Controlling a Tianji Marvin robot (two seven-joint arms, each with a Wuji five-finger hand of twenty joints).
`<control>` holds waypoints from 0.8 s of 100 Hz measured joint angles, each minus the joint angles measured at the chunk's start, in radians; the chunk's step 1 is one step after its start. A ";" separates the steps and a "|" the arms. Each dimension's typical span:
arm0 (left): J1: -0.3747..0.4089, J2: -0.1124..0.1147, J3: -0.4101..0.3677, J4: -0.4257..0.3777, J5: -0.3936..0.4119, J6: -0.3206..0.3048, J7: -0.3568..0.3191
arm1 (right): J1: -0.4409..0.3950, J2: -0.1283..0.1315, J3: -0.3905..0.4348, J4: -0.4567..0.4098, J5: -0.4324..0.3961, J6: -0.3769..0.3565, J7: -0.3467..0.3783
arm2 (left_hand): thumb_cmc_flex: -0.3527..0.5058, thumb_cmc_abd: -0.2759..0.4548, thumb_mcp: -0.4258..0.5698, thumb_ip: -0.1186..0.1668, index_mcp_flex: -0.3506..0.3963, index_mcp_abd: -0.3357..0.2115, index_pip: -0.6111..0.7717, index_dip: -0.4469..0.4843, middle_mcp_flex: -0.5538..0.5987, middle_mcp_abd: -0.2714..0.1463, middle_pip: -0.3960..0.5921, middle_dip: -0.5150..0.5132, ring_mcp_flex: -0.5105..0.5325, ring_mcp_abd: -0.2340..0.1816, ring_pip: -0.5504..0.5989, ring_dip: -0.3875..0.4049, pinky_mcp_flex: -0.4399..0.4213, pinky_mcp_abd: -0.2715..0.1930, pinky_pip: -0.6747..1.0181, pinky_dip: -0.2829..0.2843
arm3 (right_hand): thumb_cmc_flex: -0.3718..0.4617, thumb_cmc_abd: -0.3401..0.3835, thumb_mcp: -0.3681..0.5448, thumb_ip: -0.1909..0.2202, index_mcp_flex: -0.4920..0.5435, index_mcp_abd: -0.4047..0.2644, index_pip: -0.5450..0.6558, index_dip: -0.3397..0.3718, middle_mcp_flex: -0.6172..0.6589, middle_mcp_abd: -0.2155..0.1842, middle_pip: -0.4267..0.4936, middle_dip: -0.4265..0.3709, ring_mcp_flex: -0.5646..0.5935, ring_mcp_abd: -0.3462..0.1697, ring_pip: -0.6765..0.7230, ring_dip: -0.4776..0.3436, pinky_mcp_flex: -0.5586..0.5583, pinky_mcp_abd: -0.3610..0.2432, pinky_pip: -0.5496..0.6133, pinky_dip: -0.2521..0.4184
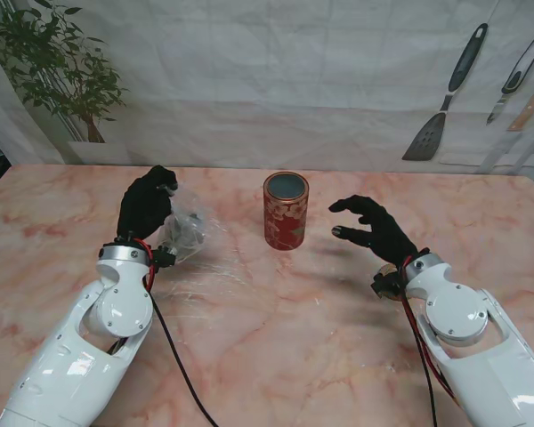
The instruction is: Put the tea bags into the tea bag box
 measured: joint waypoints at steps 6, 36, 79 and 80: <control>-0.001 0.000 0.000 0.005 -0.002 0.002 0.000 | -0.013 0.000 0.000 0.000 -0.019 -0.007 -0.006 | 0.000 0.000 0.000 0.000 0.000 0.000 0.000 0.000 0.000 0.000 0.000 0.000 0.000 0.000 0.000 0.000 0.000 0.000 0.000 0.000 | 0.000 0.000 -0.002 0.000 0.000 0.000 -0.008 0.000 0.000 0.000 -0.007 -0.011 0.000 -0.003 -0.031 -0.011 -0.002 0.000 -0.022 0.001; -0.003 0.002 -0.001 0.017 0.021 0.006 0.004 | -0.055 0.000 0.011 0.001 0.007 -0.029 -0.024 | 0.000 0.000 0.000 0.000 0.000 0.000 0.000 0.000 0.000 0.000 0.000 0.000 0.000 0.000 0.000 0.000 0.000 0.000 0.000 0.000 | 0.000 0.001 -0.016 0.000 0.000 0.000 -0.025 0.000 0.000 -0.002 -0.032 -0.036 0.000 -0.015 -0.093 -0.022 -0.008 -0.001 -0.066 0.020; -0.040 0.012 -0.026 0.064 0.104 0.103 -0.002 | -0.043 -0.001 0.011 0.045 0.026 -0.022 0.001 | 0.000 0.000 0.000 0.000 0.000 0.000 0.000 0.000 0.000 0.000 0.000 0.000 0.000 0.000 0.000 0.000 0.000 0.000 0.000 0.000 | 0.000 0.001 -0.028 0.000 0.000 0.000 -0.032 0.000 0.000 -0.008 -0.044 -0.037 0.000 -0.015 -0.104 -0.022 -0.014 -0.001 -0.073 0.039; -0.042 0.012 -0.026 0.067 0.105 0.105 0.000 | -0.042 -0.001 0.011 0.046 0.027 -0.022 0.001 | 0.000 0.000 0.000 0.000 0.000 0.000 0.000 0.000 0.000 0.000 0.000 0.000 0.000 0.000 0.000 0.000 0.000 0.000 0.000 0.000 | 0.000 0.001 -0.028 0.000 0.000 0.000 -0.032 0.000 0.000 -0.008 -0.044 -0.037 0.000 -0.015 -0.104 -0.022 -0.014 -0.001 -0.073 0.039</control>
